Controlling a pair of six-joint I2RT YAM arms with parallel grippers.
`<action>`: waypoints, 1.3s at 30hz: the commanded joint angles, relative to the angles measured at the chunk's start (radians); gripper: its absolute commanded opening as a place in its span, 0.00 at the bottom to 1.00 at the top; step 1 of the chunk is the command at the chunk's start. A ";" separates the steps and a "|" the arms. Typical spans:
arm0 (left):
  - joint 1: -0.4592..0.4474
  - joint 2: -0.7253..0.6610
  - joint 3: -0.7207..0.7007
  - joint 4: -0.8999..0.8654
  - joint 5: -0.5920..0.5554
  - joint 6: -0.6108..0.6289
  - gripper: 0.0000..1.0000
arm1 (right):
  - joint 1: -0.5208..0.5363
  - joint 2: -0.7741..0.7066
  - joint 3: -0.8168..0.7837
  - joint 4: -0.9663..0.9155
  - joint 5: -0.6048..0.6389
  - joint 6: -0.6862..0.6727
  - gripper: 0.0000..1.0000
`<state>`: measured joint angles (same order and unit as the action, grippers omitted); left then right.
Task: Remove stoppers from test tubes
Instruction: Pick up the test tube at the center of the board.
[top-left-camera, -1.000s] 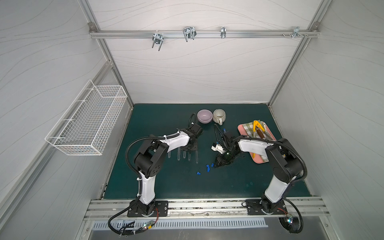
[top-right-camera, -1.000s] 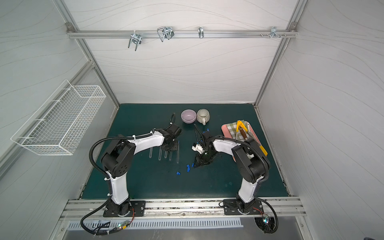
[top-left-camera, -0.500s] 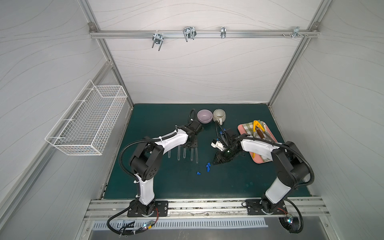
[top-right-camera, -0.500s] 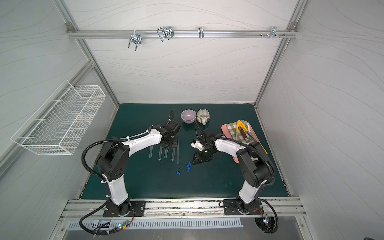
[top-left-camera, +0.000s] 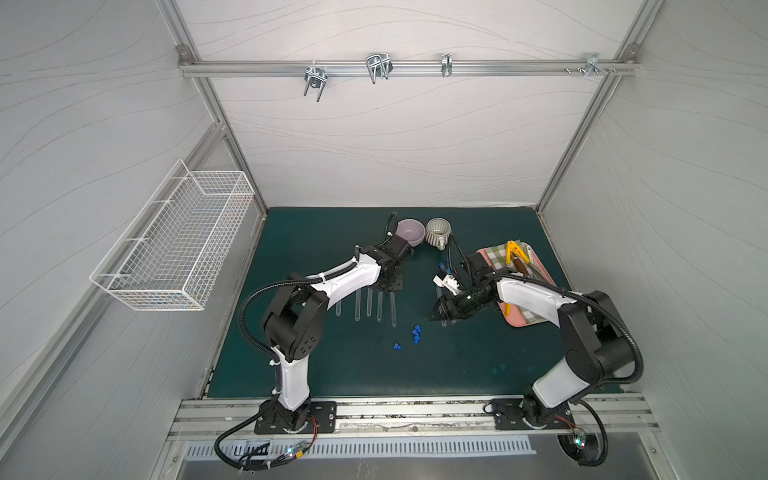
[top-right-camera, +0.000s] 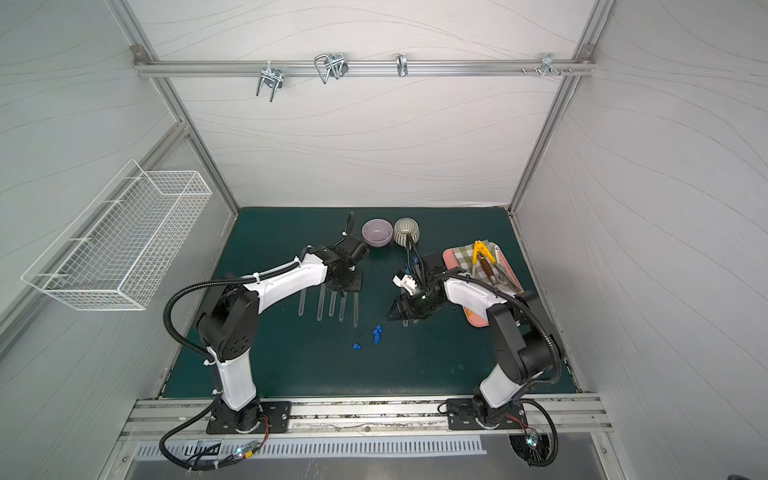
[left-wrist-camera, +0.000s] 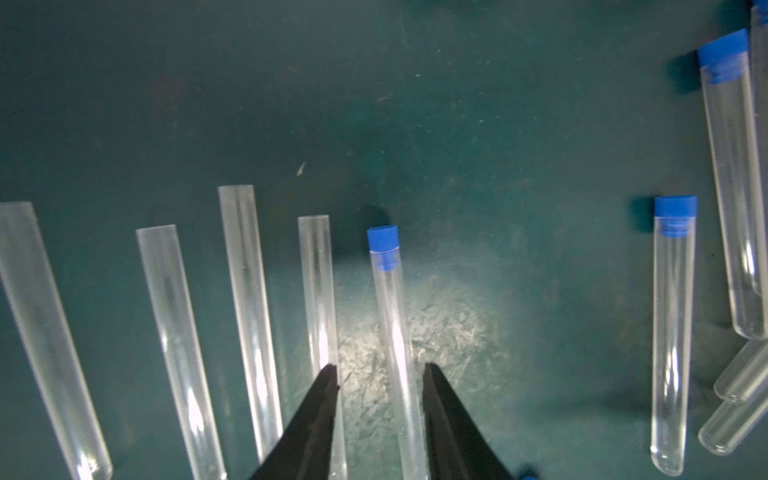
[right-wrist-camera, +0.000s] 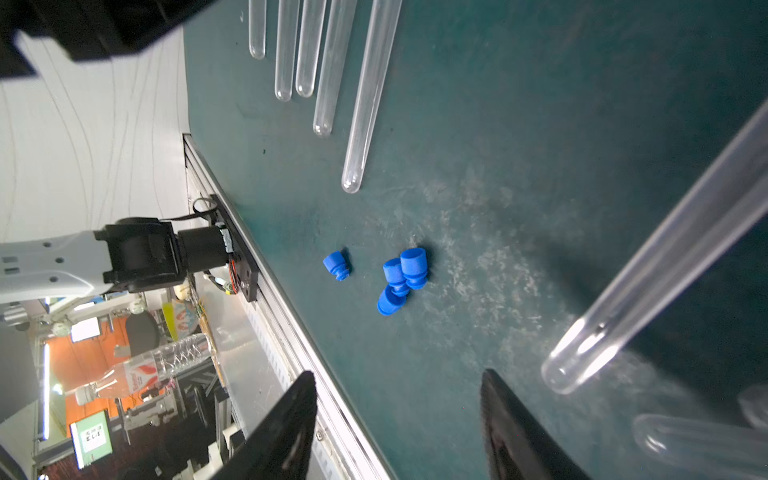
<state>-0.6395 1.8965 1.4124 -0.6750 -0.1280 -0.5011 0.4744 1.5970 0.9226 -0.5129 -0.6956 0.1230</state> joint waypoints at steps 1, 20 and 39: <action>-0.011 0.044 0.046 -0.023 0.016 -0.004 0.38 | -0.011 -0.026 -0.013 0.008 -0.036 -0.007 0.64; -0.020 0.145 0.042 0.005 0.038 -0.014 0.36 | -0.034 -0.029 -0.036 0.036 -0.045 0.000 0.71; -0.023 0.178 0.040 -0.003 0.027 0.002 0.09 | -0.057 -0.041 -0.050 0.054 -0.065 0.018 0.74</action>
<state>-0.6567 2.0415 1.4277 -0.6727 -0.0986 -0.4938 0.4263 1.5864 0.8825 -0.4625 -0.7376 0.1429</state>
